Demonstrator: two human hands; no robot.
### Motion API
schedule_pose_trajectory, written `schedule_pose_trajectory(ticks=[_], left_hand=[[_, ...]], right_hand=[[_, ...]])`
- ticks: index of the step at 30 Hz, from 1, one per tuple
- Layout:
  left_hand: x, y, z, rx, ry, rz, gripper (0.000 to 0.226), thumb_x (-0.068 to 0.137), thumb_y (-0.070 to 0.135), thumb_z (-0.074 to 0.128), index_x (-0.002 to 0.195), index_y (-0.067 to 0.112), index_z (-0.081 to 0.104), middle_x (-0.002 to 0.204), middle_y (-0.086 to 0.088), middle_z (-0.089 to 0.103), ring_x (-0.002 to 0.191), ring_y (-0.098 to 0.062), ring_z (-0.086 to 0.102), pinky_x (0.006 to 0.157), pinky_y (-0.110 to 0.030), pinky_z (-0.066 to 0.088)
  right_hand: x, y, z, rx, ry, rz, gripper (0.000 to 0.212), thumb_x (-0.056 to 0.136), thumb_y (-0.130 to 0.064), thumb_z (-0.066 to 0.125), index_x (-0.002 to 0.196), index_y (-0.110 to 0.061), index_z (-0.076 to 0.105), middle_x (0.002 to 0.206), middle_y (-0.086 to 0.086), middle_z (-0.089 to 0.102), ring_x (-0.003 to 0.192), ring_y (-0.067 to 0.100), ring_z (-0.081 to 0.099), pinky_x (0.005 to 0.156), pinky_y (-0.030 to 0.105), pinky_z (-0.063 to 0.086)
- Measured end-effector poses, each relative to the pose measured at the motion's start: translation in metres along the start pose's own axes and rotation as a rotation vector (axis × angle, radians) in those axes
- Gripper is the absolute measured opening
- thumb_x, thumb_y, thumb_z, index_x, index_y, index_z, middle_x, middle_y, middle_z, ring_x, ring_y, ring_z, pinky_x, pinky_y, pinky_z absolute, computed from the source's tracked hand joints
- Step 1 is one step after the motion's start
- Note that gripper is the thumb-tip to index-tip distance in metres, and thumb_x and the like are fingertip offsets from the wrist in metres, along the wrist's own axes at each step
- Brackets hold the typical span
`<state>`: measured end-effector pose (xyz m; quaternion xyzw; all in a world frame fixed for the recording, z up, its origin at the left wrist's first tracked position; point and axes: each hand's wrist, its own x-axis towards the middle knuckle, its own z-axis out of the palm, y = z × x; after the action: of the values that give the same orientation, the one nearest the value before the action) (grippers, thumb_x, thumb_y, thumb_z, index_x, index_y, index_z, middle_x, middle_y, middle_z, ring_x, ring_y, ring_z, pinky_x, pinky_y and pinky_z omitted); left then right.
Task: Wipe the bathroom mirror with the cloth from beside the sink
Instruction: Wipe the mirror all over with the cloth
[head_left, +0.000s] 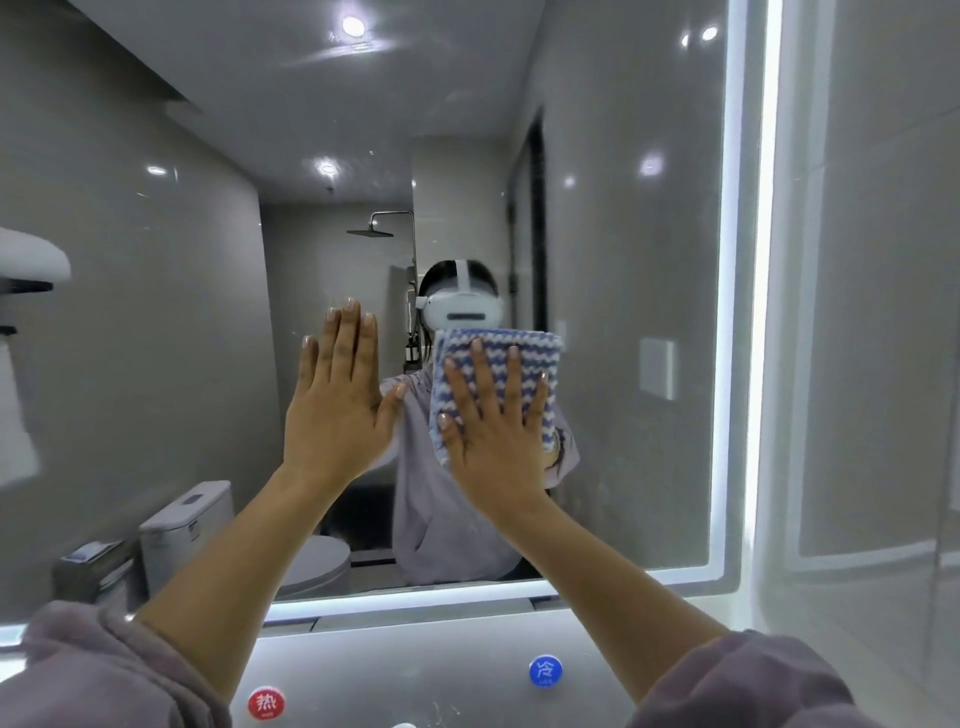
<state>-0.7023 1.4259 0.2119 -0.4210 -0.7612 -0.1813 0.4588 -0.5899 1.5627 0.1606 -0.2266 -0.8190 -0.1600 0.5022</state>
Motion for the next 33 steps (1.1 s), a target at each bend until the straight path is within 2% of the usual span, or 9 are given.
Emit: schedule_pose_trajectory(ticks=[2,6,9,11,17,21,24,28,33], left_hand=[[0.000,0.000,0.001,-0.009,0.008,0.006,0.079,0.090,0.057,0.007,0.149,0.008,-0.011,0.157,-0.008,-0.020,0.146,-0.022,-0.018,0.121,-0.041,-0.005],[0.000,-0.001,0.003,-0.022,0.030,0.018,0.079,0.090,0.058,0.008,0.149,0.009,-0.008,0.158,-0.009,-0.016,0.146,-0.023,-0.015,0.120,-0.041,-0.004],[-0.001,-0.002,0.003,-0.033,0.040,0.019,0.080,0.090,0.058,0.010,0.150,0.008,-0.006,0.159,-0.009,-0.013,0.147,-0.023,-0.012,0.120,-0.041,-0.004],[-0.001,-0.003,0.002,-0.029,0.040,0.019,0.080,0.090,0.059,0.009,0.150,0.008,-0.005,0.159,-0.009,-0.012,0.147,-0.023,-0.012,0.121,-0.041,-0.003],[0.000,-0.006,0.005,-0.006,0.049,0.029,0.079,0.092,0.059,0.010,0.151,0.009,-0.006,0.159,-0.008,-0.014,0.147,-0.021,-0.013,0.121,-0.039,-0.004],[0.001,-0.007,0.008,-0.003,0.068,0.033,0.077,0.093,0.057,0.014,0.151,0.009,-0.005,0.160,-0.009,-0.011,0.147,-0.021,-0.011,0.121,-0.041,-0.001],[0.001,-0.006,0.009,-0.010,0.080,0.029,0.077,0.094,0.056,0.015,0.151,0.008,-0.002,0.160,-0.010,-0.007,0.148,-0.022,-0.008,0.121,-0.042,0.002],[0.001,-0.006,0.008,-0.006,0.060,0.029,0.077,0.093,0.056,0.015,0.151,0.008,-0.004,0.160,-0.010,-0.009,0.148,-0.023,-0.009,0.121,-0.043,0.001],[0.001,-0.004,0.006,-0.013,0.055,0.025,0.078,0.092,0.055,0.014,0.150,0.007,-0.004,0.159,-0.011,-0.010,0.147,-0.024,-0.009,0.121,-0.042,-0.001]], right_hand=[[-0.003,-0.007,0.003,0.011,-0.002,-0.040,0.064,0.102,-0.046,0.019,0.149,-0.024,-0.019,0.157,0.001,-0.027,0.145,0.029,-0.020,0.117,0.055,-0.006],[-0.008,-0.015,0.006,0.043,0.001,-0.074,0.066,0.102,-0.044,0.023,0.149,-0.025,-0.019,0.159,0.001,-0.013,0.147,0.032,-0.007,0.117,0.056,0.008],[-0.007,-0.014,0.003,0.050,0.011,-0.085,0.063,0.101,-0.044,0.027,0.152,-0.026,-0.006,0.159,0.000,-0.006,0.147,0.031,-0.002,0.117,0.056,0.013],[-0.007,-0.012,0.003,0.034,0.019,-0.099,0.059,0.101,-0.044,0.026,0.152,-0.026,0.004,0.159,0.000,-0.001,0.147,0.030,-0.003,0.117,0.055,0.010],[-0.004,0.006,0.004,-0.067,0.034,-0.195,0.059,0.100,-0.048,0.025,0.153,-0.024,0.013,0.160,0.003,0.002,0.148,0.032,-0.001,0.118,0.051,-0.006],[-0.001,0.035,-0.001,-0.109,0.035,-0.237,0.058,0.100,-0.048,0.019,0.153,-0.026,0.012,0.161,0.002,0.005,0.148,0.031,0.003,0.119,0.051,-0.003],[-0.001,0.068,-0.005,-0.133,0.059,-0.222,0.059,0.100,-0.049,0.018,0.153,-0.026,0.007,0.161,0.002,0.001,0.148,0.033,0.003,0.118,0.055,0.004],[-0.003,0.117,-0.018,-0.184,0.103,-0.178,0.061,0.100,-0.051,0.019,0.152,-0.026,0.000,0.161,0.000,-0.010,0.147,0.034,0.002,0.118,0.056,0.006],[-0.011,0.170,-0.033,-0.161,0.079,0.029,0.064,0.101,-0.054,0.012,0.153,-0.018,0.011,0.161,0.011,0.006,0.147,0.037,0.002,0.118,0.056,0.006]])
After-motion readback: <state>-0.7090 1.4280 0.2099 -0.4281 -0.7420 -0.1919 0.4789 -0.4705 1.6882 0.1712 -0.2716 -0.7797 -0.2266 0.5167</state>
